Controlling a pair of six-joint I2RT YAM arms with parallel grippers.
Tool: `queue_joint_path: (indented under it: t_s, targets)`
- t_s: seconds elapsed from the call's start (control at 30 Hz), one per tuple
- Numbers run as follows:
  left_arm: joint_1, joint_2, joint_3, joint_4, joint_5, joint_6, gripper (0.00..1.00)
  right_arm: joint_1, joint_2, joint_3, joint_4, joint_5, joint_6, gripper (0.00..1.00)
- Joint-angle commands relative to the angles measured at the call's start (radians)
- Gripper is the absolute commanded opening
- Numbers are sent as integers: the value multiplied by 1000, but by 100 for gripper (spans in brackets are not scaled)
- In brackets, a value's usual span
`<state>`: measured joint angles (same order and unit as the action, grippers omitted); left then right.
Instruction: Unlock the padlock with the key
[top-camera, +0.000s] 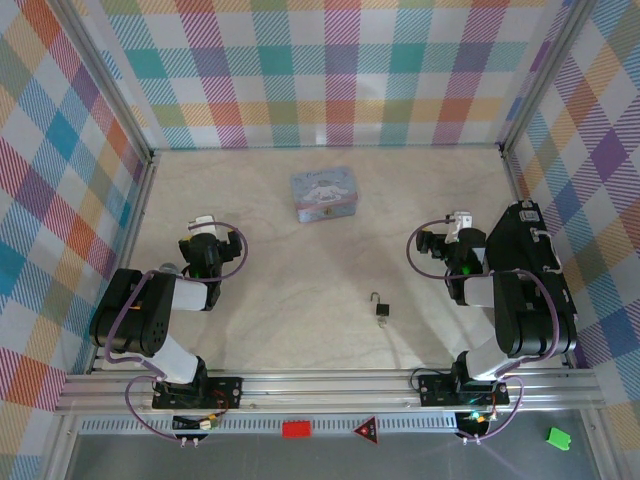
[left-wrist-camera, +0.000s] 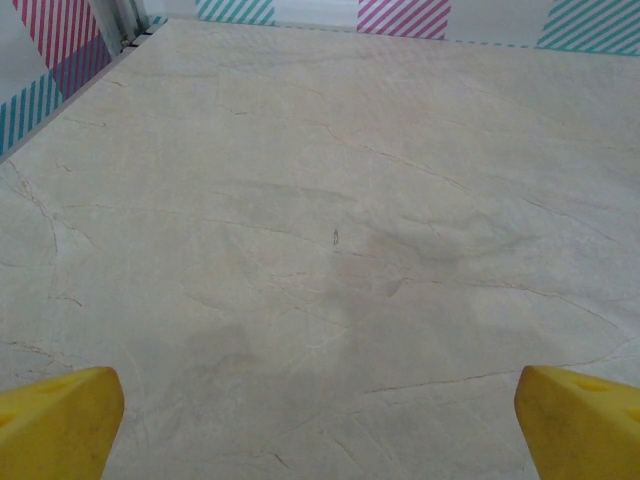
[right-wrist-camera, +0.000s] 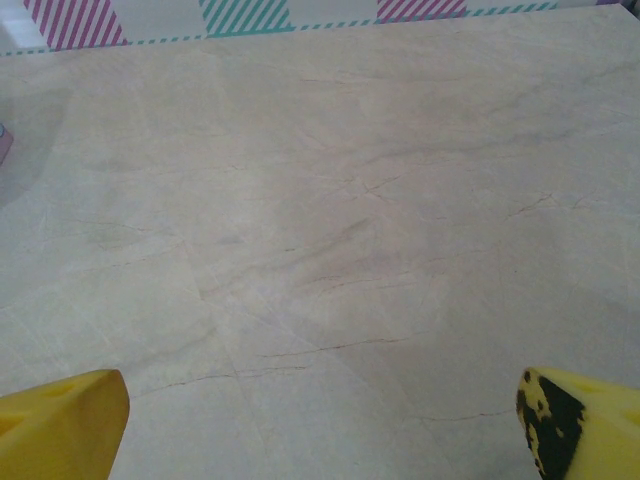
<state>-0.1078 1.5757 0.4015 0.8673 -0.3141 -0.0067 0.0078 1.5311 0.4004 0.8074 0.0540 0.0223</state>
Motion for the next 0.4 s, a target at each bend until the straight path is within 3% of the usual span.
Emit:
queue_joint_path:
  t_s: [0.0, 0.37]
  targets:
    - [6, 3, -10, 32, 11, -2, 100, 9, 1, 12, 16, -20, -5, 99]
    - [7, 3, -9, 32, 12, -1, 100, 5, 1, 14, 13, -25, -5, 99]
